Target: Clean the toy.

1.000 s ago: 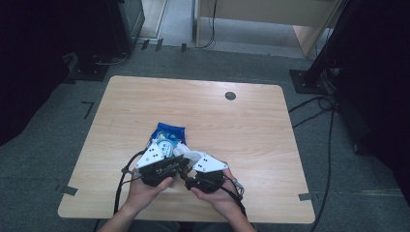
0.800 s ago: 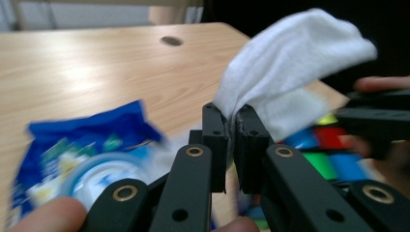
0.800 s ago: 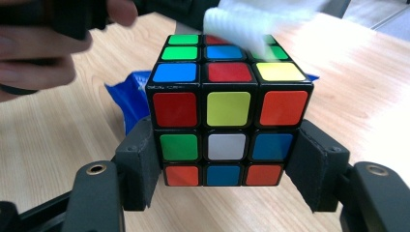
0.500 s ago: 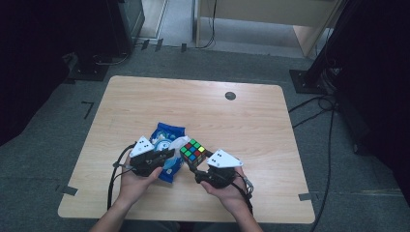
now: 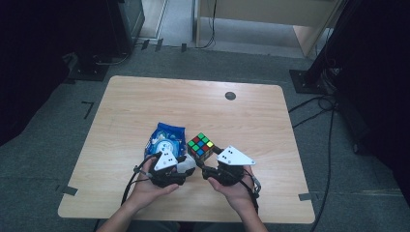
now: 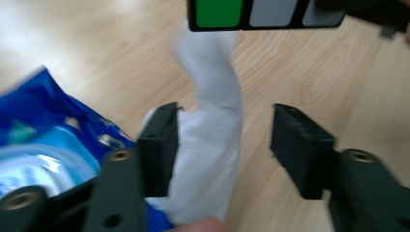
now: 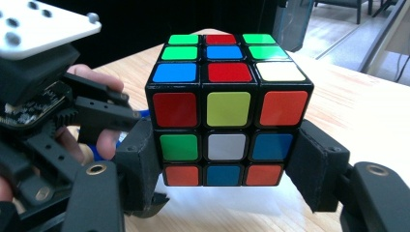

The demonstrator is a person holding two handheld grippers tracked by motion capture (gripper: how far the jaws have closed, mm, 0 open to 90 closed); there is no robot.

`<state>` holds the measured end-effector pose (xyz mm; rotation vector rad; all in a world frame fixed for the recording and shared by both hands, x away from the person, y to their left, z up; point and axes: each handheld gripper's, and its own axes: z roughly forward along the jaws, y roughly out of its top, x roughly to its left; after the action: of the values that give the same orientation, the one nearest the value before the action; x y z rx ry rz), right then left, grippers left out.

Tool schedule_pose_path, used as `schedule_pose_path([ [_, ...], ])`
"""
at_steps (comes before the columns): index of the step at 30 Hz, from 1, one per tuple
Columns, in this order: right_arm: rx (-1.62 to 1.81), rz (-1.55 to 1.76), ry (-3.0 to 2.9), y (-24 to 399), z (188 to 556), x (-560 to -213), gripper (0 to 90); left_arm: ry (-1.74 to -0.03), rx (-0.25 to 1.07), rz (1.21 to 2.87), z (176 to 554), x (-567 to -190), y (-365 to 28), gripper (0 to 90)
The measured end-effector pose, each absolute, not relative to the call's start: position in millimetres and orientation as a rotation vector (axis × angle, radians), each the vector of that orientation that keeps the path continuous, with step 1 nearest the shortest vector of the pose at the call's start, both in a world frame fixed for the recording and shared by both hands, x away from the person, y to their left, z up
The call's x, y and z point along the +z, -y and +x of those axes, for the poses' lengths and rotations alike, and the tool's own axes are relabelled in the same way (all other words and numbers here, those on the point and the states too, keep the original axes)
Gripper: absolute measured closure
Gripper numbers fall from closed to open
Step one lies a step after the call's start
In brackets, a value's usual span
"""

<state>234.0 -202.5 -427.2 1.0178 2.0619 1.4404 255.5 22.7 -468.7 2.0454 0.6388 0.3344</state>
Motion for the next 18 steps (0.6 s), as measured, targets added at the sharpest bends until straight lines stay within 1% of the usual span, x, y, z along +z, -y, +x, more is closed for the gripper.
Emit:
schedule_pose_path([
  [4,1.456,1.014,-2.09,203,235,-423,35.3,-0.61,0.456,2.017,256,-465,-34,28.8],
  [6,1.472,1.011,-2.099,202,234,-421,35.2,-0.582,0.51,1.997,254,-463,-38,26.2],
  [12,1.556,1.013,-2.173,195,233,-412,35.1,-0.429,0.661,1.964,248,-461,-39,23.1],
  [16,1.567,1.047,-2.261,185,233,-408,35.1,-0.36,0.688,1.918,247,-462,-42,18.9],
  [18,1.568,1.082,-2.291,183,235,-408,35.2,-0.331,0.706,1.891,246,-461,-43,18.2],
])
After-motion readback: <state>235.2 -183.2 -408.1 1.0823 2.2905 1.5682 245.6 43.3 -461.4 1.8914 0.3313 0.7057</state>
